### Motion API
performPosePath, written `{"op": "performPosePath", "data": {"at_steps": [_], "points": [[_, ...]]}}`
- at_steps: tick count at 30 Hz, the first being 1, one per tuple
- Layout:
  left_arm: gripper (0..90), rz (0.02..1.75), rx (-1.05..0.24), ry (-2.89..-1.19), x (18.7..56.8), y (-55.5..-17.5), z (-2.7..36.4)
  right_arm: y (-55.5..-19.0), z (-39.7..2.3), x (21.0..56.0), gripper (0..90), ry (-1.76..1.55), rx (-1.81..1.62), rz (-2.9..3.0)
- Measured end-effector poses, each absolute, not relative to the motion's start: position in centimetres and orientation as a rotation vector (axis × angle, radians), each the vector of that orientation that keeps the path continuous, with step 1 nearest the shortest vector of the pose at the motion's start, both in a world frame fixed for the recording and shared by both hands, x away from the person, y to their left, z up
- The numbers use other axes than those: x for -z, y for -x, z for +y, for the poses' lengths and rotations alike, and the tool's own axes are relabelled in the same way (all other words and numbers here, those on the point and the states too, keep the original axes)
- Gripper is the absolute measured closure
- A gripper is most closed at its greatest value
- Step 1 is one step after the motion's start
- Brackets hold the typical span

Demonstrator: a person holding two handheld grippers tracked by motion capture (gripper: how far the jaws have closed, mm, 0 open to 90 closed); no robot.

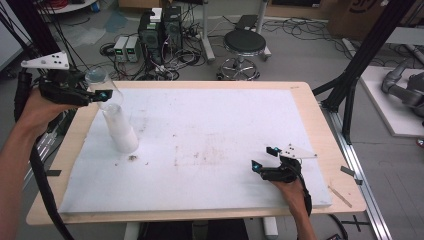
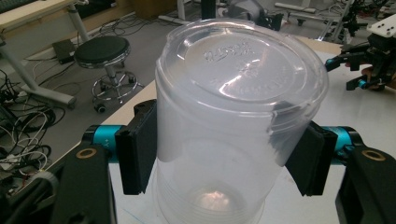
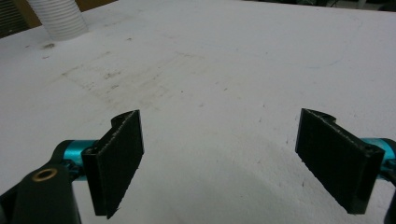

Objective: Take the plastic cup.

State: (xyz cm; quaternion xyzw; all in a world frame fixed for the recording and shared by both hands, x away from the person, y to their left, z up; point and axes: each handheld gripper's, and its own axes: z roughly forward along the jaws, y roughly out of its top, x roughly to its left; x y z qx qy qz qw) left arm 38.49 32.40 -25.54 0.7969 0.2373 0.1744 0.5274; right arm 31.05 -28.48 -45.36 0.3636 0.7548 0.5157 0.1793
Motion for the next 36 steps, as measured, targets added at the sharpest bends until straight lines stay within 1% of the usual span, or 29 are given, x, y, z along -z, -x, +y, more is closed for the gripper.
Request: {"op": "performPosePath", "data": {"at_steps": [8, 13, 21, 28, 36], "points": [[34.7, 0.524, -0.407, -1.897, 25.1, -36.6, 30.7, -31.1, -28.5, 45.4, 14.9, -1.028, -1.457, 2.135], [34.7, 0.484, -0.381, -1.906, 25.4, -34.6, 28.1, -31.0, -28.5, 45.4, 14.9, -1.029, -1.458, 2.125], [34.7, 0.418, -0.349, -1.876, 25.8, -32.7, 25.0, -31.1, -28.6, 45.4, 14.9, -1.039, -1.464, 2.123], [34.7, 0.37, -0.312, -1.841, 27.9, -31.7, 22.0, -31.1, -28.6, 45.4, 14.9, -1.05, -1.467, 2.126], [34.7, 0.366, -0.252, -1.856, 31.4, -32.1, 19.5, -31.1, -28.6, 45.4, 14.9, -1.057, -1.469, 2.126]]}}
